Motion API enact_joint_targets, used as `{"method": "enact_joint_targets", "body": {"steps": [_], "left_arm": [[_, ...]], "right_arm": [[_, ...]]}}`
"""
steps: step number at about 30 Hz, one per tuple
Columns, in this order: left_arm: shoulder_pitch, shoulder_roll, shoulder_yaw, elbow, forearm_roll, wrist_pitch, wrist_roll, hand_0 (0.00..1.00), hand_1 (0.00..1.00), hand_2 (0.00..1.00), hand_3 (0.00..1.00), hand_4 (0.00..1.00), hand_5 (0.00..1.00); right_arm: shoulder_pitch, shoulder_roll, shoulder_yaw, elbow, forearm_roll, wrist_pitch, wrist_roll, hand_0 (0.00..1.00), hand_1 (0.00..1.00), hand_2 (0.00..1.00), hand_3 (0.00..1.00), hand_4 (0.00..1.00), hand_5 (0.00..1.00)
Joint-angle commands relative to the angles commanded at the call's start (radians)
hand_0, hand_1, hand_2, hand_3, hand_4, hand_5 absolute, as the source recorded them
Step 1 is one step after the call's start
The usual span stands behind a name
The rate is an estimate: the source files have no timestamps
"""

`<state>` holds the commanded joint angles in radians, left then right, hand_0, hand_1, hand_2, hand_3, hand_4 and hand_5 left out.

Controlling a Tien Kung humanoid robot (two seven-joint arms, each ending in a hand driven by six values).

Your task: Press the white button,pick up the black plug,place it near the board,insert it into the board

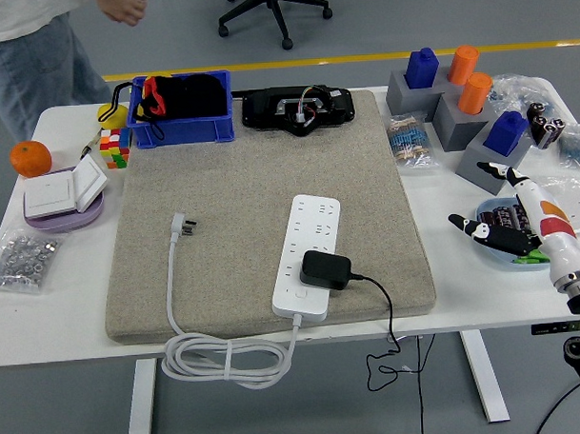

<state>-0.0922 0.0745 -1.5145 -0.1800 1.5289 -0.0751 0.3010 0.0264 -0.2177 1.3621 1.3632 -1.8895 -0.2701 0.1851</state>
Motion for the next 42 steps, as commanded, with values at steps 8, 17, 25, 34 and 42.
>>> {"method": "enact_joint_targets", "body": {"steps": [8,17,25,34,42], "left_arm": [[0.003,-0.001,-0.004,0.000,0.003,0.000,0.001,0.709,0.695,0.668,0.715,0.717,0.304],[0.003,-0.001,-0.007,0.000,0.004,0.001,0.000,0.710,0.695,0.668,0.716,0.717,0.303],[0.002,-0.001,-0.007,0.000,0.005,0.001,0.000,0.709,0.695,0.668,0.715,0.718,0.302],[0.003,-0.001,-0.007,0.000,0.005,0.001,0.000,0.709,0.695,0.669,0.715,0.718,0.303],[0.002,-0.002,-0.009,0.000,0.006,0.001,0.000,0.709,0.695,0.668,0.715,0.718,0.303]], "right_arm": [[-0.007,0.010,0.050,0.007,-0.009,-0.001,-0.001,0.880,0.813,0.789,0.816,0.998,0.515],[-0.012,0.011,0.084,0.015,-0.014,0.000,-0.005,0.877,0.810,0.787,0.810,0.998,0.512],[-0.012,0.012,0.112,0.022,-0.017,0.000,-0.009,0.870,0.798,0.778,0.804,0.998,0.502],[-0.012,0.013,0.132,0.030,-0.022,0.000,-0.013,0.866,0.792,0.775,0.799,0.998,0.493],[-0.017,0.015,0.149,0.039,-0.026,0.002,-0.016,0.865,0.788,0.774,0.796,0.998,0.479]]}}
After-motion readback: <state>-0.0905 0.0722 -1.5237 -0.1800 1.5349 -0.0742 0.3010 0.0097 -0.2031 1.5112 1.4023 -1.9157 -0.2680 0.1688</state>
